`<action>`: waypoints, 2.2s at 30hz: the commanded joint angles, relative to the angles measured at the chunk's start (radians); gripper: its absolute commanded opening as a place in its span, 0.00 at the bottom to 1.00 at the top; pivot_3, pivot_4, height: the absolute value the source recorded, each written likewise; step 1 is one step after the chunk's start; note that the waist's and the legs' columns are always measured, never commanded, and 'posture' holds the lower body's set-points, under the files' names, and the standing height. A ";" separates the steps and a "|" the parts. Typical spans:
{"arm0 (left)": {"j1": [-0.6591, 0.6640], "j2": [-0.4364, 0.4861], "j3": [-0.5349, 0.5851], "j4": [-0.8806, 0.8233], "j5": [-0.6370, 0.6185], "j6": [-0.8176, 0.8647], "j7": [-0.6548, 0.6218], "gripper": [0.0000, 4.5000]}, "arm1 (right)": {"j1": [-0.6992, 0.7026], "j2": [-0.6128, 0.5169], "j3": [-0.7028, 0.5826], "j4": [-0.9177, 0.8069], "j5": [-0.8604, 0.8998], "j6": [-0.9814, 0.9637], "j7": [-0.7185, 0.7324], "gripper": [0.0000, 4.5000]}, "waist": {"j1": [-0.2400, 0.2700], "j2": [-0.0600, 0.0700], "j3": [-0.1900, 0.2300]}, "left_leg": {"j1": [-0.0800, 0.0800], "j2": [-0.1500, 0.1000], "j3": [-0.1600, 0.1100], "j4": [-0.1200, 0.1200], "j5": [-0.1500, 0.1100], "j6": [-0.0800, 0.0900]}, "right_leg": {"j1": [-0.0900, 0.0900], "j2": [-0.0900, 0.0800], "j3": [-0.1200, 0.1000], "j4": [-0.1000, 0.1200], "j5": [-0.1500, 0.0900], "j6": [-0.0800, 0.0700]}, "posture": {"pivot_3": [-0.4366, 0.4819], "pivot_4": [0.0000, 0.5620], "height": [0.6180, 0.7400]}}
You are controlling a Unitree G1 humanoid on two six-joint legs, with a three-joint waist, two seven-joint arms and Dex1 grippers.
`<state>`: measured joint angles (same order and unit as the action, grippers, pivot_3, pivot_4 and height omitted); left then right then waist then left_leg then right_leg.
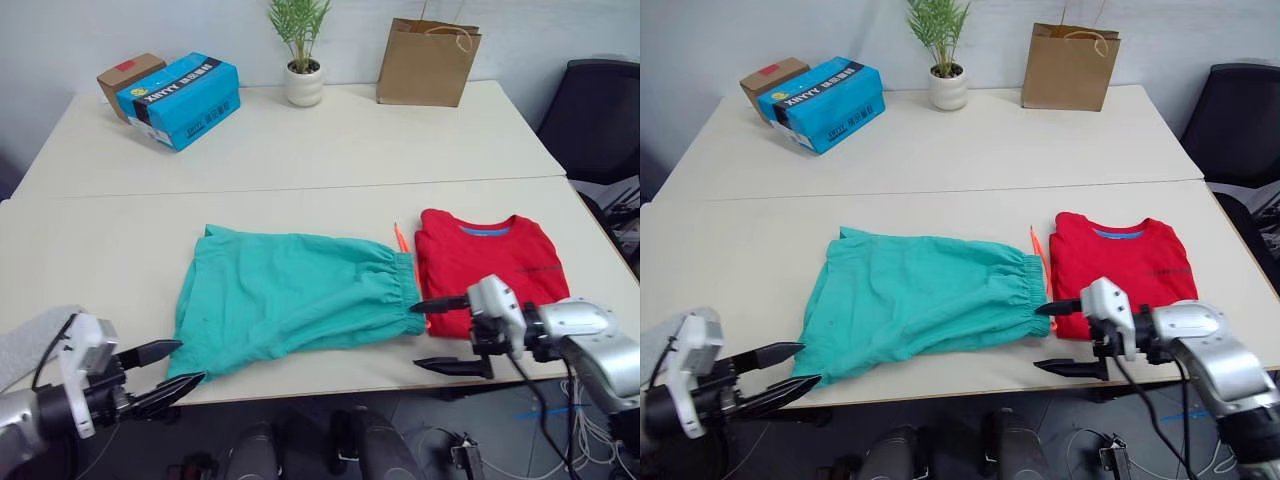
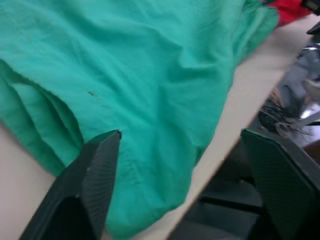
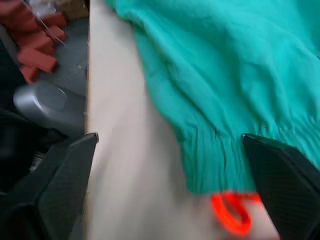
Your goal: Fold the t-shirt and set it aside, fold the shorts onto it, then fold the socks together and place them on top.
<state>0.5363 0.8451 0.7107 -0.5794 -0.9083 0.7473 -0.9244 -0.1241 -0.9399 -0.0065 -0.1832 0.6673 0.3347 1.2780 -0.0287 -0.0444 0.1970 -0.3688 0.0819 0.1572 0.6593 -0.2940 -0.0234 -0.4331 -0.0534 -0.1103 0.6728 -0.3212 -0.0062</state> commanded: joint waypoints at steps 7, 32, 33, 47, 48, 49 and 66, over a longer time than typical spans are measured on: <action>-0.548 -0.066 -0.357 0.166 0.174 -0.173 0.127 0.73 | -0.086 0.300 0.025 -0.128 -0.053 0.007 -0.328 0.44 | 0.020 0.006 -0.007 | 0.002 -0.001 -0.011 -0.007 0.001 -0.002 | 0.007 0.008 0.001 -0.014 0.004 -0.001 | 0.48 0.27 1.00; -0.602 -0.416 -0.464 0.611 0.550 -0.484 0.451 0.00 | 0.026 0.539 0.071 0.143 -0.472 -0.395 -0.644 0.00 | 0.003 0.006 -0.019 | 0.012 -0.002 -0.004 -0.012 0.001 -0.001 | 0.011 0.008 0.006 -0.014 0.009 0.003 | 0.48 0.27 1.00; -0.609 -0.412 -0.464 0.615 0.547 -0.498 0.438 0.00 | 0.019 0.561 0.060 0.123 -0.426 -0.374 -0.639 0.00 | 0.003 0.006 -0.019 | 0.013 -0.002 -0.004 -0.012 0.001 -0.001 | 0.013 0.008 0.006 -0.014 0.009 0.003 | 0.48 0.27 1.00; -0.845 -0.287 -0.605 0.570 0.489 -0.508 0.086 0.00 | -0.168 0.599 0.225 0.015 -0.417 -0.112 -0.624 0.00 | 0.002 0.007 -0.019 | 0.002 -0.001 -0.006 -0.012 0.002 -0.003 | 0.003 0.009 0.005 -0.015 0.009 0.003 | 0.48 0.27 1.00; -0.864 -0.296 -0.628 0.605 0.520 -0.521 0.095 0.00 | -0.176 0.604 0.228 0.045 -0.441 -0.123 -0.641 0.00 | 0.002 0.007 -0.019 | 0.001 -0.001 -0.006 -0.011 0.002 -0.003 | 0.003 0.009 0.005 -0.015 0.009 0.003 | 0.48 0.27 1.00; -0.890 -0.313 -0.650 0.661 0.555 -0.537 0.114 0.00 | -0.183 0.611 0.221 0.078 -0.461 -0.135 -0.666 0.00 | 0.002 0.007 -0.019 | 0.001 -0.002 -0.006 -0.010 0.002 -0.003 | 0.003 0.009 0.005 -0.015 0.009 0.003 | 0.48 0.27 1.00; -0.890 -0.468 -0.536 0.790 0.589 -0.828 0.269 0.00 | -0.012 0.613 -0.173 -0.120 -0.105 -0.073 -0.746 0.37 | 0.002 0.008 -0.017 | 0.001 -0.001 -0.006 -0.012 0.002 -0.002 | 0.002 0.009 0.005 -0.015 0.010 0.004 | 0.48 0.27 1.00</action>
<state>-0.3351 0.3641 0.1746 0.2863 -0.2910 -0.0123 -0.6059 -0.1403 -0.3273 -0.1300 -0.1650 0.4433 0.2108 0.5401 -0.0264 -0.0364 0.1796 -0.3685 0.0807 0.1507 0.6473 -0.2918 -0.0252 -0.4312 -0.0444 -0.1060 0.6584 -0.3115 -0.0024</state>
